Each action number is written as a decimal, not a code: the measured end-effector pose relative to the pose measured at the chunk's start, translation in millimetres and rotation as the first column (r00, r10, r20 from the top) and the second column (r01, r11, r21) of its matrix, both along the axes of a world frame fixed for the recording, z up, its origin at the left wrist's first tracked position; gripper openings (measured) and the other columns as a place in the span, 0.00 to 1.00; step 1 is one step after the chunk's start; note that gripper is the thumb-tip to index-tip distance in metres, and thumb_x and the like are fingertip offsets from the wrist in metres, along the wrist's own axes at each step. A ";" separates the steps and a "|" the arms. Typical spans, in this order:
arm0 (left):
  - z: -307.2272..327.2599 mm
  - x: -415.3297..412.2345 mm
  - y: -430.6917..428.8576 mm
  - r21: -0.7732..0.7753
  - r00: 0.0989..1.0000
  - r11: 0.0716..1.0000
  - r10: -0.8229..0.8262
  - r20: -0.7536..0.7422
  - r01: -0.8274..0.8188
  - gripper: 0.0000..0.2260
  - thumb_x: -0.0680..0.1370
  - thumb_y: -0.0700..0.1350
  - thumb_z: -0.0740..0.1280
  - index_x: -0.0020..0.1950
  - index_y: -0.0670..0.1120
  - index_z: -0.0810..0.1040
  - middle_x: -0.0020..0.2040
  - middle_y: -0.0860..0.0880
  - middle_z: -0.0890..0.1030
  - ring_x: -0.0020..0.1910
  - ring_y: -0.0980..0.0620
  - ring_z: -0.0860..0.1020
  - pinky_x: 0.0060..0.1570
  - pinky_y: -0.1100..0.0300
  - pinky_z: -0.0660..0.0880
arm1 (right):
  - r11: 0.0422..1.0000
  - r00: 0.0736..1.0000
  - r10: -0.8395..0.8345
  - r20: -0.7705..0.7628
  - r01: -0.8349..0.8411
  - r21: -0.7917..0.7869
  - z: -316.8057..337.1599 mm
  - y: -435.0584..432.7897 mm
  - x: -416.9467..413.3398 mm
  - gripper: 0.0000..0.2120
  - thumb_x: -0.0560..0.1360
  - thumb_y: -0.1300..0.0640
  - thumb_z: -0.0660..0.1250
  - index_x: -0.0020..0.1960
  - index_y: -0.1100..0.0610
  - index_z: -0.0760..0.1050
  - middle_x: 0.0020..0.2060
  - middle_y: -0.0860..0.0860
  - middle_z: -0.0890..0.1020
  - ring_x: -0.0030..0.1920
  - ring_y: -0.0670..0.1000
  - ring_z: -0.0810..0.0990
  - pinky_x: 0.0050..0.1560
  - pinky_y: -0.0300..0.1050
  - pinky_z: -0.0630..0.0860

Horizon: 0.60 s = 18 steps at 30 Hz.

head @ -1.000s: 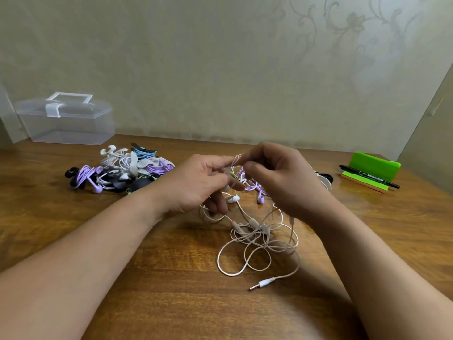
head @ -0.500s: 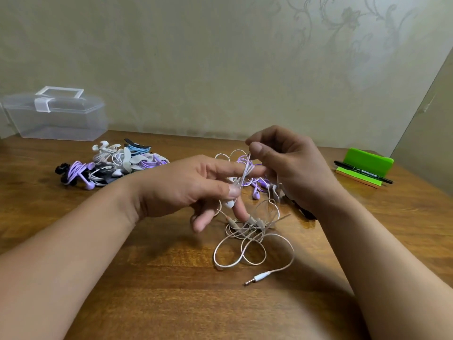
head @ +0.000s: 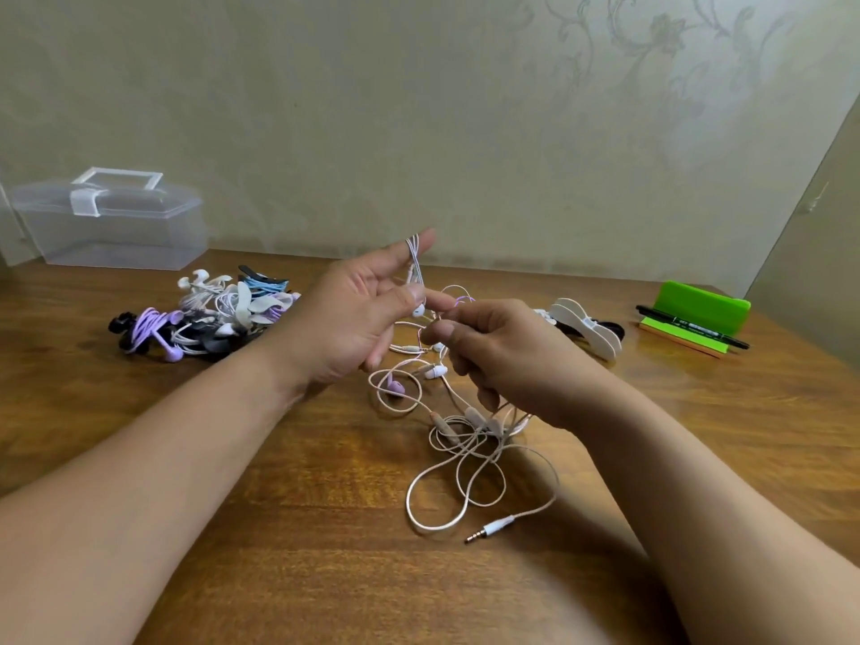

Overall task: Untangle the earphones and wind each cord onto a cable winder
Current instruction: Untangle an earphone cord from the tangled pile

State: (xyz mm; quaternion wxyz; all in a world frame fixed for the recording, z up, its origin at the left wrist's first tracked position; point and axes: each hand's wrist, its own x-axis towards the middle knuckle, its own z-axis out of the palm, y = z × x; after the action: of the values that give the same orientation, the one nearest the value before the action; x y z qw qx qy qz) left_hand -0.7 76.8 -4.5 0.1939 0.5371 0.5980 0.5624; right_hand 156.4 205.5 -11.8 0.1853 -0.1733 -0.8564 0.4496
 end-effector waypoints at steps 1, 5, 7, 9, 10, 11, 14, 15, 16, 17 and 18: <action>-1.1 1.0 0.5 -0.004 0.999 1.000 0.017 -0.031 -0.017 0.24 0.86 0.39 0.61 0.80 0.55 0.65 0.55 0.50 0.87 0.18 0.55 0.66 0.22 0.65 0.66 | 1.000 1.000 0.010 0.021 -0.010 0.024 0.5 -0.8 0.6 0.14 0.86 0.54 0.63 0.57 0.63 0.83 0.29 0.39 0.78 0.30 0.54 0.70 0.31 0.48 0.73; -2.6 8.1 -3.5 -0.031 0.967 0.993 0.100 -0.236 -0.110 0.25 0.86 0.41 0.62 0.81 0.59 0.64 0.47 0.60 0.86 0.25 0.62 0.76 0.28 0.64 0.74 | 0.983 0.996 -0.011 0.084 -0.004 0.185 4.7 -3.0 1.9 0.11 0.86 0.53 0.62 0.57 0.56 0.82 0.32 0.46 0.78 0.27 0.49 0.73 0.29 0.46 0.72; -4.5 7.5 -5.5 -0.060 0.903 0.984 0.128 -0.411 -0.166 0.25 0.86 0.45 0.63 0.79 0.67 0.64 0.53 0.61 0.85 0.38 0.64 0.83 0.37 0.61 0.81 | 0.958 0.993 -0.056 0.106 0.023 0.286 8.0 -1.8 3.3 0.09 0.86 0.52 0.64 0.57 0.55 0.81 0.35 0.48 0.81 0.26 0.43 0.74 0.31 0.42 0.72; -6.0 5.1 -7.1 -0.134 0.814 0.964 0.114 -0.570 -0.229 0.24 0.85 0.49 0.63 0.76 0.73 0.64 0.53 0.62 0.84 0.39 0.62 0.82 0.41 0.64 0.80 | 0.938 0.994 -0.097 0.043 0.076 0.339 11.1 -0.3 4.9 0.06 0.84 0.53 0.66 0.53 0.54 0.81 0.37 0.49 0.83 0.29 0.40 0.76 0.33 0.39 0.70; -6.3 4.5 -7.3 -0.177 0.778 0.955 0.078 -0.624 -0.238 0.22 0.85 0.51 0.63 0.76 0.73 0.65 0.53 0.63 0.85 0.40 0.62 0.82 0.45 0.61 0.80 | 0.938 0.994 -0.108 -0.014 0.106 0.329 12.8 0.6 6.1 0.05 0.83 0.54 0.68 0.52 0.54 0.80 0.37 0.49 0.84 0.30 0.40 0.77 0.34 0.38 0.70; -6.6 3.9 -6.9 -0.216 0.770 0.952 0.031 -0.638 -0.218 0.20 0.85 0.53 0.63 0.75 0.71 0.67 0.53 0.62 0.85 0.43 0.62 0.82 0.49 0.56 0.80 | 0.942 0.992 -0.111 -0.062 0.125 0.311 14.0 1.0 6.9 0.04 0.82 0.55 0.69 0.51 0.54 0.80 0.38 0.49 0.85 0.32 0.41 0.78 0.34 0.39 0.71; 0.2 4.5 -10.7 -0.322 0.881 0.945 -0.110 -0.461 -0.051 0.15 0.84 0.53 0.64 0.71 0.62 0.75 0.53 0.58 0.86 0.53 0.56 0.84 0.56 0.46 0.80 | 0.964 0.986 -0.065 -0.152 0.102 0.247 16.4 3.4 9.1 0.01 0.81 0.58 0.70 0.51 0.54 0.81 0.41 0.51 0.86 0.40 0.50 0.84 0.39 0.52 0.80; 4.3 5.8 -12.9 -0.351 0.896 0.936 -0.152 -0.417 -0.004 0.14 0.84 0.53 0.65 0.70 0.61 0.76 0.53 0.57 0.87 0.54 0.56 0.84 0.59 0.46 0.80 | 0.973 0.981 -0.039 -0.190 0.081 0.214 17.2 4.6 10.8 0.02 0.81 0.60 0.70 0.52 0.55 0.81 0.42 0.52 0.86 0.41 0.52 0.84 0.39 0.53 0.81; 7.7 7.3 -15.2 -0.388 0.893 0.921 -0.197 -0.404 0.028 0.15 0.83 0.53 0.65 0.70 0.61 0.76 0.53 0.56 0.87 0.54 0.57 0.84 0.60 0.47 0.79 | 0.984 0.973 -0.016 -0.232 0.057 0.169 17.6 7.2 12.3 0.03 0.81 0.62 0.70 0.54 0.56 0.81 0.42 0.53 0.87 0.40 0.50 0.84 0.38 0.48 0.80; 9.3 8.0 -16.6 -0.418 0.893 0.905 -0.249 -0.375 0.077 0.16 0.83 0.53 0.65 0.71 0.61 0.76 0.53 0.55 0.87 0.51 0.58 0.84 0.58 0.52 0.80 | 0.993 0.965 0.003 -0.263 0.028 0.113 18.7 9.5 13.9 0.04 0.81 0.64 0.70 0.54 0.58 0.80 0.42 0.53 0.86 0.37 0.47 0.83 0.36 0.41 0.77; 10.1 9.7 -17.4 -0.433 0.895 0.890 -0.303 -0.326 0.144 0.16 0.84 0.51 0.66 0.72 0.59 0.76 0.54 0.53 0.87 0.44 0.60 0.83 0.50 0.59 0.81 | 0.998 0.959 0.015 -0.284 0.002 0.058 19.1 11.6 15.2 0.03 0.81 0.65 0.70 0.54 0.60 0.80 0.40 0.53 0.85 0.34 0.44 0.81 0.35 0.36 0.74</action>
State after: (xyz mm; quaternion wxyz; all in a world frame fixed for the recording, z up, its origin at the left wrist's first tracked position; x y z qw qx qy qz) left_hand 9.0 59.4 5.6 0.2422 0.6527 0.6586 0.2857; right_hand 171.6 217.0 7.3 0.3101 -0.0987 -0.8341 0.4455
